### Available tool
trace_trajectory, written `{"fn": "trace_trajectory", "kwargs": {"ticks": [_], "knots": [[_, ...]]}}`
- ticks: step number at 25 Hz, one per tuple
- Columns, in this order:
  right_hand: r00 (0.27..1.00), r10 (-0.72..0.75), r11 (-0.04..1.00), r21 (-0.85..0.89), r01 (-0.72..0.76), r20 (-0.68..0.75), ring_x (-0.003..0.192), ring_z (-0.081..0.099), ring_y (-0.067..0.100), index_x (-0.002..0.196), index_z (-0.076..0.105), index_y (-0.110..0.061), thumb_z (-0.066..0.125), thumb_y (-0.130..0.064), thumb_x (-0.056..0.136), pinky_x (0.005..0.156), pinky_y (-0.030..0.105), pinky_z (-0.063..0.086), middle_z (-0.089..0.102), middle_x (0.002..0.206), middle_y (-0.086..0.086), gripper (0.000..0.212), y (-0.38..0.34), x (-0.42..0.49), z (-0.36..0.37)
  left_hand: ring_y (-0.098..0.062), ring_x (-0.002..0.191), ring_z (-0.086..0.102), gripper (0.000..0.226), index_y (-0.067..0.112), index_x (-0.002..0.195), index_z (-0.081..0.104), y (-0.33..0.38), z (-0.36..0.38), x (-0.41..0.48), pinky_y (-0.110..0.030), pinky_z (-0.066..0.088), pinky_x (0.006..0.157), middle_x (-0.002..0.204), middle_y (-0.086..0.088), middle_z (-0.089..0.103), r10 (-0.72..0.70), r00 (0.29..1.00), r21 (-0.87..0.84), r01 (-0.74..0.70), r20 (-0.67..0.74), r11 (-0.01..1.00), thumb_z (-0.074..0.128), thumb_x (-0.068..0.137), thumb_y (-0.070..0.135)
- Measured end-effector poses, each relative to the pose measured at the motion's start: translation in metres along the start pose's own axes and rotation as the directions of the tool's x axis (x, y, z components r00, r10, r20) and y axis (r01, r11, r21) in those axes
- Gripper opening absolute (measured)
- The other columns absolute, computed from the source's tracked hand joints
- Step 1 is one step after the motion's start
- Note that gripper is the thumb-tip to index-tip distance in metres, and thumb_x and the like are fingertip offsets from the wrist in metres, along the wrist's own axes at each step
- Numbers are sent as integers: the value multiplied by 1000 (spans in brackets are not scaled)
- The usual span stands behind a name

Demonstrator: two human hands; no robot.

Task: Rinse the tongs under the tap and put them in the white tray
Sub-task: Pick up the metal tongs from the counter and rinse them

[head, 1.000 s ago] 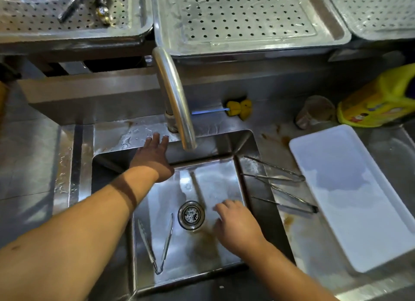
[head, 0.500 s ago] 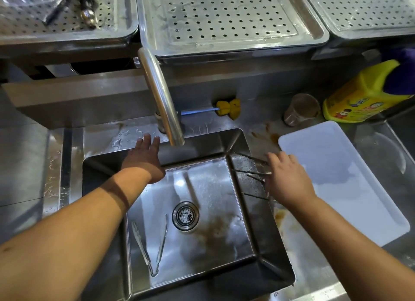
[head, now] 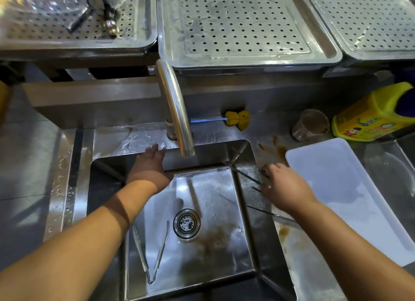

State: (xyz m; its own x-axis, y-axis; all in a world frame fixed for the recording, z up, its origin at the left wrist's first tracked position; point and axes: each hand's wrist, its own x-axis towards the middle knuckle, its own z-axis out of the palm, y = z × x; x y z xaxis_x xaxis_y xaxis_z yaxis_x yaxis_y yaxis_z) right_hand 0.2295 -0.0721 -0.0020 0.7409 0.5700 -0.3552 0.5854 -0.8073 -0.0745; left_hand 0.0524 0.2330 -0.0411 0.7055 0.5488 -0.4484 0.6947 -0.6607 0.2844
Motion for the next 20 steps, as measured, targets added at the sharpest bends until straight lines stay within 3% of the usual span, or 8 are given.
{"fn": "trace_trajectory", "kwargs": {"ticks": [3,5,7,10,13,16,18,20], "knots": [[993,-35,975,223,9,115,83,64,19,110,62,-30,76,-50,82,62,30,45,69,102,-6,36,-58,-16,0,-29,123,68,38,20,130,73,13,18,-34,-35,55,102,137,-10,72,-64,998,-410,56,-5,911,68,100,42],[980,-99,946,322,39,171,83,70,20,111,63,-28,74,-55,81,68,34,55,73,99,-4,41,-96,-27,12,-22,87,77,35,16,107,78,29,30,-58,-30,59,79,112,-10,82,-60,968,-783,233,244,577,62,104,48],[975,-151,912,404,74,163,81,72,21,110,62,-26,74,-56,80,66,32,54,72,94,-4,43,-130,-34,25,-20,72,70,35,16,108,75,38,40,-74,-35,55,73,101,-6,81,21,906,-861,395,423,321,60,105,48],[963,-221,875,468,126,155,74,62,13,106,61,-27,75,-45,80,56,21,41,61,82,-13,34,-161,-34,35,-21,70,66,26,16,107,71,37,49,-80,-38,55,68,87,-2,80,-84,904,-868,427,420,254,65,104,40],[927,-305,888,418,194,218,75,63,15,101,69,-26,69,-49,82,61,31,48,69,83,-8,30,-167,-12,27,-26,69,69,20,13,108,64,19,46,-76,-33,53,59,81,-1,82,-216,890,-879,441,402,180,63,106,33],[986,-124,836,547,41,115,72,66,16,104,71,-28,64,-52,85,56,27,47,65,76,-9,32,-167,38,-2,-25,62,72,19,14,110,59,1,40,-76,-32,51,56,77,-1,81,-188,890,-882,445,415,157,64,106,32],[995,36,769,633,-90,97,83,67,22,110,62,-27,63,-55,90,70,35,53,64,86,-4,34,-177,84,-19,-21,54,71,22,11,114,58,-5,40,-81,-31,49,52,72,1,80,-167,895,-881,440,414,173,63,106,31],[990,37,791,601,-114,138,97,70,32,116,62,-22,57,-49,100,87,47,58,70,102,8,32,-189,124,-27,-20,51,70,26,8,118,58,-8,42,-85,-29,50,48,70,2,79,-144,899,-884,435,414,170,62,106,30]]}}
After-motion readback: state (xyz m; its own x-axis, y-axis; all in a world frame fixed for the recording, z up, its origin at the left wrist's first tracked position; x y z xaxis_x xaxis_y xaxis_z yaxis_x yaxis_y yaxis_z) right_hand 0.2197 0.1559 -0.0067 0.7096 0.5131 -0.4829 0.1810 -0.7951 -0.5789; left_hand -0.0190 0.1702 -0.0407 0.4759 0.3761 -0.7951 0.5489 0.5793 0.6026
